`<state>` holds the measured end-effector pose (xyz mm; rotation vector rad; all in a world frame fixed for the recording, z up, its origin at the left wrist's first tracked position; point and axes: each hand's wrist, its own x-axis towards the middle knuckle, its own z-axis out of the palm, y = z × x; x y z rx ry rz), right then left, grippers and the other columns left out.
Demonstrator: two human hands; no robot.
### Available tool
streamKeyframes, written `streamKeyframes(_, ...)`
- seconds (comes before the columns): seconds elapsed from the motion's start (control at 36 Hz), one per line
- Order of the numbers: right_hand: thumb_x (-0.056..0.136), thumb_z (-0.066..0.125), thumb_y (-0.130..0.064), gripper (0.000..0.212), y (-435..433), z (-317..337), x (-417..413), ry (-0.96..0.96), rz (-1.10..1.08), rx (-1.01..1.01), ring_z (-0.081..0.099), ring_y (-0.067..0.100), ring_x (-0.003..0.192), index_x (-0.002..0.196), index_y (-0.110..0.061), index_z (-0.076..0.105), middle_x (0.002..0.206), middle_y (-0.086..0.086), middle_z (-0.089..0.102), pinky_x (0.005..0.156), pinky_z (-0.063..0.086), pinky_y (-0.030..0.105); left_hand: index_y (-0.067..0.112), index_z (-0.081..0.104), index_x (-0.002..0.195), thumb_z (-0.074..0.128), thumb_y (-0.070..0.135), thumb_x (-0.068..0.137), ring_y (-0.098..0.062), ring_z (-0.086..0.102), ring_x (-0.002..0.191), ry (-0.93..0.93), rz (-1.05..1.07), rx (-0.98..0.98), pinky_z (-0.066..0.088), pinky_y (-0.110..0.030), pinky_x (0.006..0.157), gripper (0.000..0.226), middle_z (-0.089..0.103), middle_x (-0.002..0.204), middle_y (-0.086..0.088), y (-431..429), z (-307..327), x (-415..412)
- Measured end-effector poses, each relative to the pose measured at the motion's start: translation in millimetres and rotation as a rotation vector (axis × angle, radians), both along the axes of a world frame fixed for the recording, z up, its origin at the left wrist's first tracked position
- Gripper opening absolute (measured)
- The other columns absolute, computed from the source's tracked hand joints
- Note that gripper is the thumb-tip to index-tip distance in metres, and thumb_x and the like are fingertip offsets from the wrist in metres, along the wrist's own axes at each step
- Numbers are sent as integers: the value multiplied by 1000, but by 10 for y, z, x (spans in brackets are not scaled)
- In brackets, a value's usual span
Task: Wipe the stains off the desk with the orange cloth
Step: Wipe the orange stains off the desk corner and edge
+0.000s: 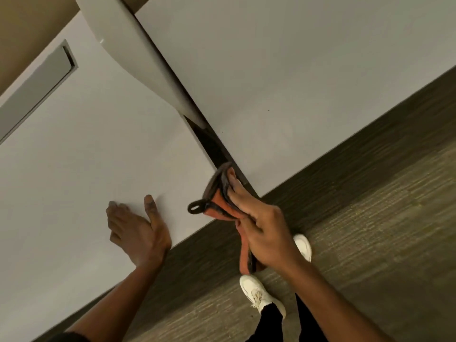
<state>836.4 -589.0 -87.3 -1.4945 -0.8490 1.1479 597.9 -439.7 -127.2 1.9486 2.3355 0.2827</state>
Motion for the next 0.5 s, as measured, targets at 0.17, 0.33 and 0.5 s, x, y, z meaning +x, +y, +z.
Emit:
streamKeyframes(0.17, 97, 51, 17, 71, 421, 30, 52, -70, 70, -11, 29, 12, 160, 159, -18, 43, 171, -1, 35, 129, 35, 44, 3, 26, 166, 26, 82, 102, -34, 24, 165, -13, 6, 16, 17, -58, 134, 102, 28, 177, -16, 0, -22, -1)
streamKeyframes(0.33, 102, 43, 9, 58, 1368, 13, 269, -74, 136, -33, 50, 29, 149, 155, -11, 49, 163, 13, 49, 127, 40, 42, 2, 28, 165, 28, 79, 104, -35, 24, 165, 8, 13, 2, 17, -58, 134, 98, 27, 177, -16, -1, 10, 23)
streamKeyframes(0.5, 103, 47, 8, 58, 1331, 1, 269, 10, 81, -23, 49, 23, 149, 155, -18, 50, 162, 6, 50, 126, 41, 41, 5, 24, 168, 21, 85, 101, -33, 17, 168, 7, -2, -25, 12, -56, 135, 105, 20, 181, -13, -13, 35, 32)
